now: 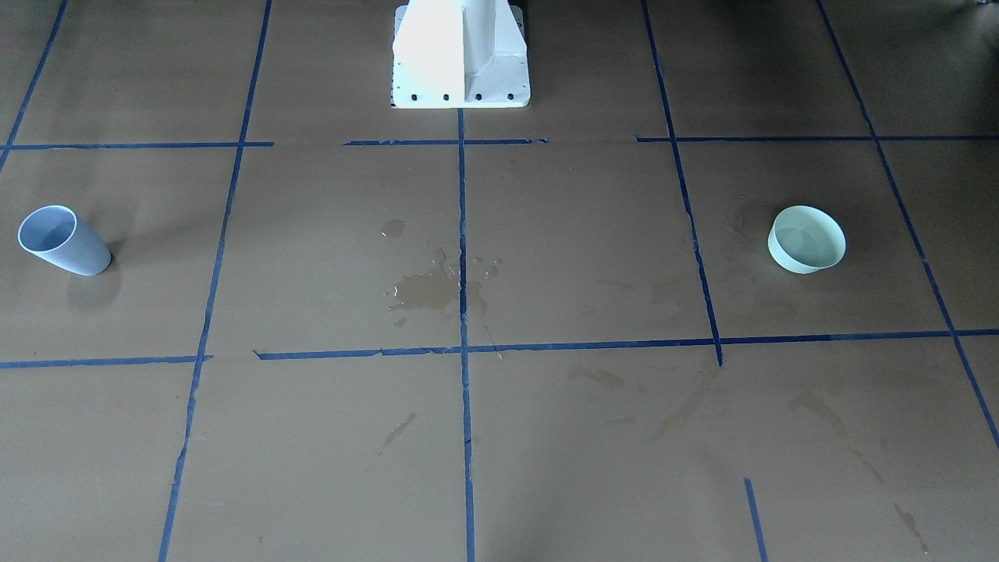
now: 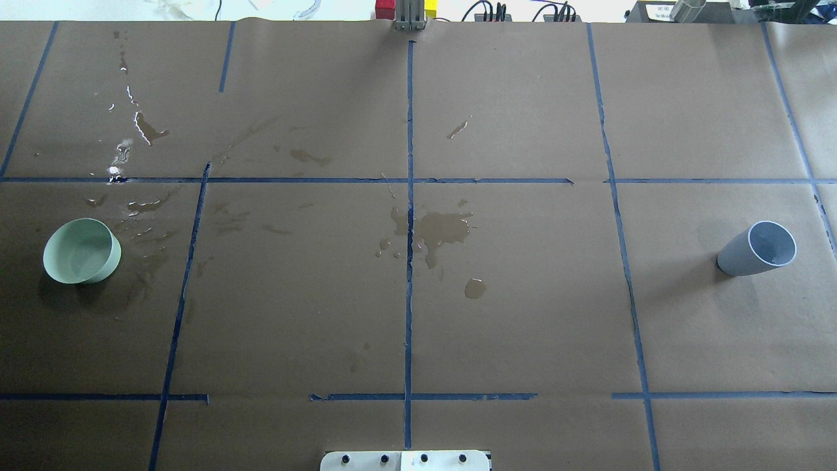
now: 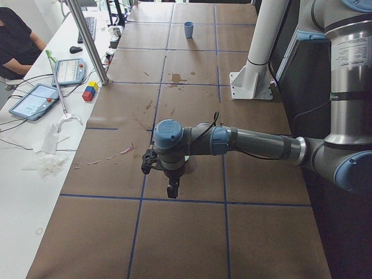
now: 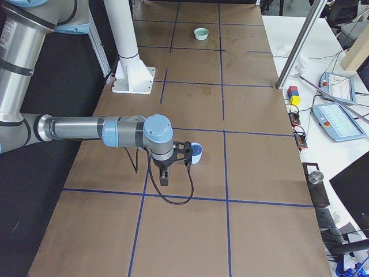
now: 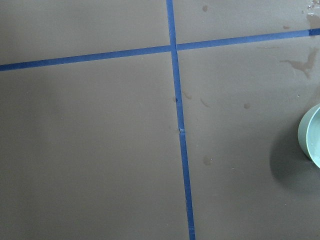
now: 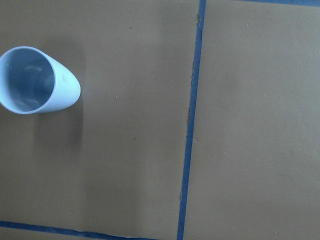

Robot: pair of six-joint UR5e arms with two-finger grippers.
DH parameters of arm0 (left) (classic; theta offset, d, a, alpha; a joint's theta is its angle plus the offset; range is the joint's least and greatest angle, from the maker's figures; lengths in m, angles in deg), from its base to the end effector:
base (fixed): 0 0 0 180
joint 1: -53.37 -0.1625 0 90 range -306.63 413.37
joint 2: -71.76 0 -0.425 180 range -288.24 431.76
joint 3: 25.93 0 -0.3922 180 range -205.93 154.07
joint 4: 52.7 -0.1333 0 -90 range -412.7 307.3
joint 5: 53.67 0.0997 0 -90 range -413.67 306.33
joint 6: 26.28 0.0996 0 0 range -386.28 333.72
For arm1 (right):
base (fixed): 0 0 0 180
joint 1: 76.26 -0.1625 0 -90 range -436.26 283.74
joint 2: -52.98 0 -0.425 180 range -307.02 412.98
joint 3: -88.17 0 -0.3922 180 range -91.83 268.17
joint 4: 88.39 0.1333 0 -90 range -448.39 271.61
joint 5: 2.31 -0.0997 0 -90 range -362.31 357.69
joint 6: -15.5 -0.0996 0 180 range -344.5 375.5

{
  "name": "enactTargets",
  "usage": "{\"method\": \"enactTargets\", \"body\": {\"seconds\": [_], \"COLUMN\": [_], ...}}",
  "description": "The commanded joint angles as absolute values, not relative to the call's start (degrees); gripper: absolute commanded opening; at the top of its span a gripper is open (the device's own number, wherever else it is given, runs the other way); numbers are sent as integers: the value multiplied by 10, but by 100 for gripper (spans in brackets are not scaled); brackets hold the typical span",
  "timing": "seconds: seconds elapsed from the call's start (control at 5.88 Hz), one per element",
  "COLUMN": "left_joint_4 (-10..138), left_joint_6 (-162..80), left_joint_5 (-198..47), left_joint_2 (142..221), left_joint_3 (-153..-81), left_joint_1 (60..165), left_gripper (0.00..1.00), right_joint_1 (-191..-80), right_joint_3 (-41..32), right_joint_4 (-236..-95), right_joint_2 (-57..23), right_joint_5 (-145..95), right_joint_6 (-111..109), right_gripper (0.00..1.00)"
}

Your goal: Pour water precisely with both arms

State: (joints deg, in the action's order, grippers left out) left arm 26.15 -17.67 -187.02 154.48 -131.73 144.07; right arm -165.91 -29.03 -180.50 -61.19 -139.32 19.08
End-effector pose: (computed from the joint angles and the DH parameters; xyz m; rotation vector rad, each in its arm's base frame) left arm -0.0702 -0.4295 0.6029 0.0179 0.7579 0.1140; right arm 0.0585 -0.3188 0.5958 0.0383 -0.8199 -0.0713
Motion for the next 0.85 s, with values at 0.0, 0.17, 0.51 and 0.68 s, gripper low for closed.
{"method": "enactTargets", "body": {"seconds": [0.0, 0.17, 0.51, 0.68], "left_joint_4": [262, 262, 263, 263], "left_joint_6": [-180, -178, -178, -178], "left_joint_5": [-1872, -1872, -1874, -1874], "left_joint_2": [1542, 1540, 1539, 1540], "left_joint_3": [-1310, -1318, -1318, -1311], "left_joint_1": [1441, 1441, 1441, 1441], "left_gripper": [100, 100, 100, 100], "right_joint_1": [-1659, -1659, -1659, -1659], "right_joint_3": [-291, -289, -289, -289], "right_joint_4": [-1805, -1805, -1805, -1804], "right_joint_2": [-612, -612, -612, -610], "right_joint_5": [-1399, -1427, -1429, -1429], "right_joint_6": [188, 189, 193, 191], "right_gripper": [100, 100, 100, 100]}}
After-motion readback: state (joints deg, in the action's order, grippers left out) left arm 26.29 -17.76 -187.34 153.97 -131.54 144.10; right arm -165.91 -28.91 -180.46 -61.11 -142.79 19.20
